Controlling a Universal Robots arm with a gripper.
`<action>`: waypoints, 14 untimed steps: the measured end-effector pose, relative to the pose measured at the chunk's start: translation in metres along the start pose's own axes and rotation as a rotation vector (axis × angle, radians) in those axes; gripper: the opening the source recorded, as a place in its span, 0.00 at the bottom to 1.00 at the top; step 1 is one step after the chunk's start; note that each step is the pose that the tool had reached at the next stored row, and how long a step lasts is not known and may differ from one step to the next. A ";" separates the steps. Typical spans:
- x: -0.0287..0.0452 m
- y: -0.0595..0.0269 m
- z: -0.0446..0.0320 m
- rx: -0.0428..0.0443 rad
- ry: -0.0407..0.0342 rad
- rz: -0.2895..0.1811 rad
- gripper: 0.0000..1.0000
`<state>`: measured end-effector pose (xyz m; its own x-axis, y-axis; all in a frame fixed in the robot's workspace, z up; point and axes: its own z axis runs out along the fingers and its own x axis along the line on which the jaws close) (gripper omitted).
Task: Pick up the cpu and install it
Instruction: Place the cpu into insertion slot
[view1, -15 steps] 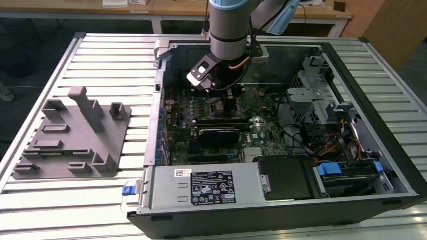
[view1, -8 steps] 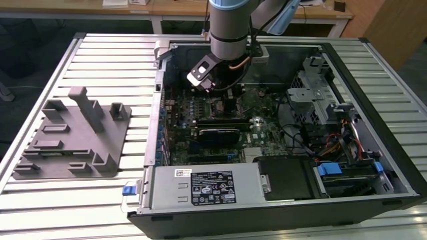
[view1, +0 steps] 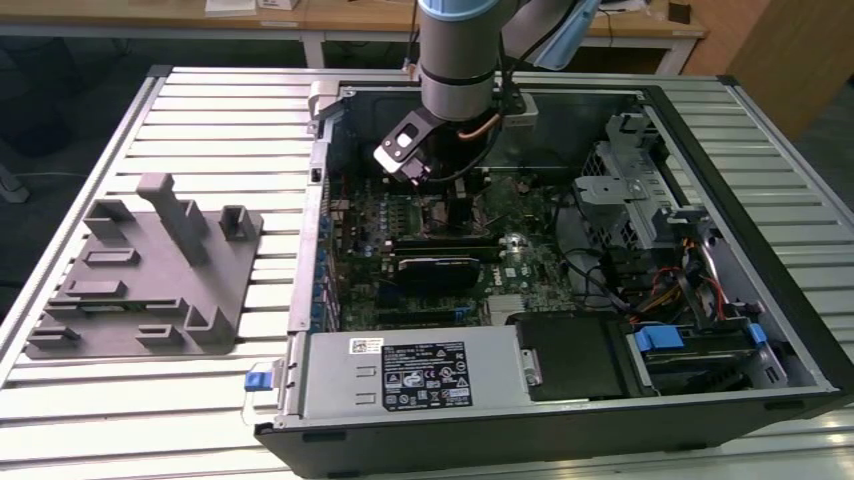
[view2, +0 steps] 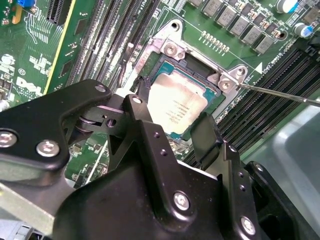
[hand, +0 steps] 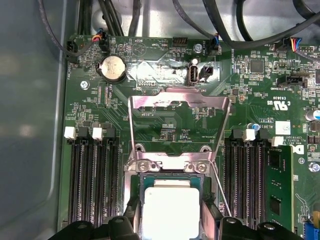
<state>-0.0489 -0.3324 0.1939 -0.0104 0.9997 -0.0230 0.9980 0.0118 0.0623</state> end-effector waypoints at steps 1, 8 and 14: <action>0.0000 0.0000 0.0002 -0.0001 -0.0006 0.000 0.60; 0.0000 -0.0001 0.0004 0.0000 -0.0017 0.000 0.60; -0.0001 -0.0001 0.0003 0.0002 -0.0020 0.000 0.53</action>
<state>-0.0490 -0.3325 0.1936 -0.0103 0.9996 -0.0250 0.9980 0.0118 0.0621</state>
